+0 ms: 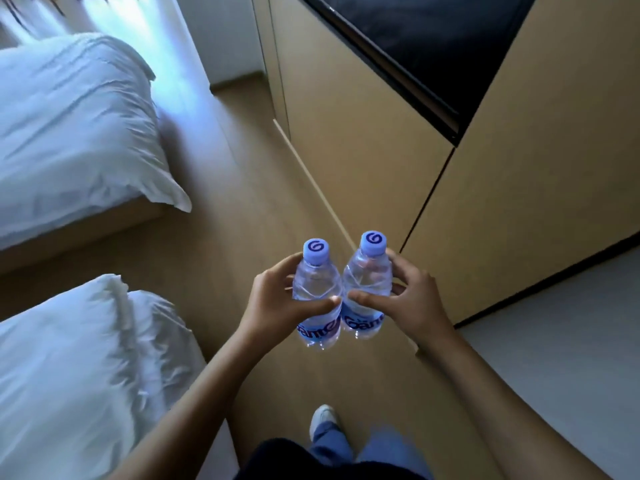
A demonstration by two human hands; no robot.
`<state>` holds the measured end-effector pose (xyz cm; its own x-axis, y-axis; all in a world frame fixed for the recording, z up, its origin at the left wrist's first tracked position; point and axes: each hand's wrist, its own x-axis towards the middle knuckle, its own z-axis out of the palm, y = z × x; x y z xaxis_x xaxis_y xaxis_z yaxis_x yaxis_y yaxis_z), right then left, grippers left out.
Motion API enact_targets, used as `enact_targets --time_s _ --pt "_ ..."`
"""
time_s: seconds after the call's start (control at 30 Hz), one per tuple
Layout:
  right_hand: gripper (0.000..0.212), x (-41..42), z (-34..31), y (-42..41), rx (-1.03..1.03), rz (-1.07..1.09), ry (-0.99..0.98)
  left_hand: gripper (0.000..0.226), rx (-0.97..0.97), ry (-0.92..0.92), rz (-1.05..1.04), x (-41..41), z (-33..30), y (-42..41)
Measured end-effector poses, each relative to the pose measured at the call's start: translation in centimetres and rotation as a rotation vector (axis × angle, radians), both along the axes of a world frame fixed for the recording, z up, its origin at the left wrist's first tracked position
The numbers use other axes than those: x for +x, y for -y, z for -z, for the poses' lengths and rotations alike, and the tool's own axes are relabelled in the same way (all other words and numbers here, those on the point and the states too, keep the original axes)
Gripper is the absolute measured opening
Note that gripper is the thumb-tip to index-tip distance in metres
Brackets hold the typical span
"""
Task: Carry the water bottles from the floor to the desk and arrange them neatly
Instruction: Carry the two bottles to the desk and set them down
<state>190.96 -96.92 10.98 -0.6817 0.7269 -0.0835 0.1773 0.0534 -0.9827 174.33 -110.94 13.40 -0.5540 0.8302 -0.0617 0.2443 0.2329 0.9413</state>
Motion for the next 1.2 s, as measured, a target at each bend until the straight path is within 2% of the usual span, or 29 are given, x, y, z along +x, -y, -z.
enact_targets --time_s 0.13,0.37,0.53,0.77,0.9,1.2 --pt "0.063 -7.1 -0.6 -0.3 -0.006 -0.106 0.009 0.056 0.009 -0.037 -0.057 -5.5 0.0 1.3" --pt "0.061 -19.4 -0.4 -4.4 0.001 -0.248 0.01 0.058 0.046 -0.025 -0.242 -15.0 0.8 -0.4" --pt "0.066 -29.7 0.0 -10.0 0.032 -0.313 0.002 0.058 0.059 -0.013 -0.329 -24.3 0.9 -5.5" --pt "0.061 -44.8 -2.0 -19.3 0.131 -0.363 0.0 0.059 0.144 -0.005 -0.481 -37.6 -0.3 -14.9" --pt "0.067 -52.4 -2.7 -23.7 0.2 -0.4 0.024 0.059 0.163 0.003 -0.533 -44.4 -1.0 -19.0" --pt "0.062 -71.9 -1.8 -31.3 0.164 -0.424 0.042 0.061 0.16 -0.02 -0.541 -62.9 0.1 -25.6"
